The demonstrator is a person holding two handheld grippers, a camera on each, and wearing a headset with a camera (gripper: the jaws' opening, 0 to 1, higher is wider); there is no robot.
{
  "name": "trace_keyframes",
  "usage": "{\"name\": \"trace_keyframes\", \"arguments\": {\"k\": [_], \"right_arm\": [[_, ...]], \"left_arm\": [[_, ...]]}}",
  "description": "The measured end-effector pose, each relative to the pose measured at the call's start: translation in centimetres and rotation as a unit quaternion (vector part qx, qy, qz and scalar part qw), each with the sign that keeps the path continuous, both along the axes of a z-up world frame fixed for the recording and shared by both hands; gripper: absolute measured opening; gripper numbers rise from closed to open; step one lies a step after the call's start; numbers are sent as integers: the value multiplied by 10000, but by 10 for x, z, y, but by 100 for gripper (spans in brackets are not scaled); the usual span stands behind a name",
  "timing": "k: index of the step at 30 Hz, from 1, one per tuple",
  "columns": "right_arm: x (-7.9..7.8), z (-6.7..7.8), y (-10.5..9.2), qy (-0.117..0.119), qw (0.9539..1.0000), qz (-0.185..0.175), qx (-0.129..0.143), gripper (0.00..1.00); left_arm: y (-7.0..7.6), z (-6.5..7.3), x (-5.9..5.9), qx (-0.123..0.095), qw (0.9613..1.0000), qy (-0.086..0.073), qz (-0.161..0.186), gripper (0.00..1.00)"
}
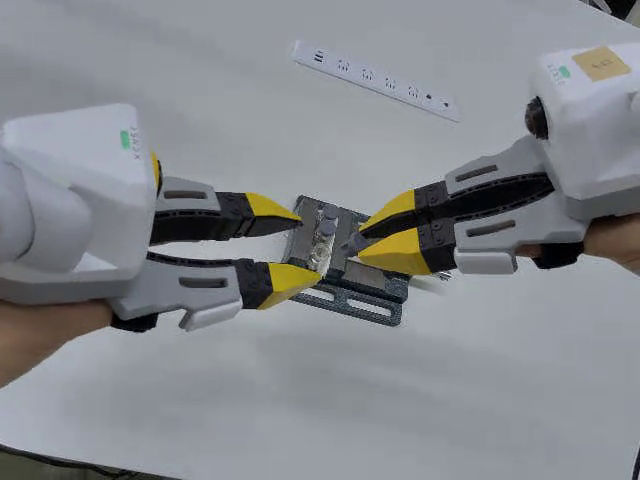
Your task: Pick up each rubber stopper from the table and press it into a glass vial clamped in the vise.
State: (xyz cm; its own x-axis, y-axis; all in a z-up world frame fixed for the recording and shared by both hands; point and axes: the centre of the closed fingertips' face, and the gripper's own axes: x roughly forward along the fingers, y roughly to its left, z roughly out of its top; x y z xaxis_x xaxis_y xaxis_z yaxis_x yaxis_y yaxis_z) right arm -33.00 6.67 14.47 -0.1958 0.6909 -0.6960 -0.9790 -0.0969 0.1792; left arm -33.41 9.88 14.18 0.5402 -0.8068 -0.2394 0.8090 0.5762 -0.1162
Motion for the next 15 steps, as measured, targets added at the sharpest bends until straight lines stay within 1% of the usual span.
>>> {"name": "trace_keyframes", "arguments": {"k": [4,7,9,10,13,15], "right_arm": [[7,-7,2,-45,9998,-150,-87,5],[14,-14,4,-110,9994,-264,-181,5],[18,-18,7,-166,9990,-351,-241,5],[21,-21,8,-176,9986,-410,-288,5],[29,-32,7,-322,9972,-512,-447,5],[33,-39,8,-322,9965,-586,-507,5]], "left_arm": [[8,-4,3,-13,9999,32,153,31],[15,-8,4,2,9997,34,258,36],[19,-11,6,-19,9995,67,323,39],[22,-12,7,-29,9993,59,366,40],[26,-14,9,-54,9990,27,442,48],[28,-15,10,-69,9989,-20,460,52]]}}
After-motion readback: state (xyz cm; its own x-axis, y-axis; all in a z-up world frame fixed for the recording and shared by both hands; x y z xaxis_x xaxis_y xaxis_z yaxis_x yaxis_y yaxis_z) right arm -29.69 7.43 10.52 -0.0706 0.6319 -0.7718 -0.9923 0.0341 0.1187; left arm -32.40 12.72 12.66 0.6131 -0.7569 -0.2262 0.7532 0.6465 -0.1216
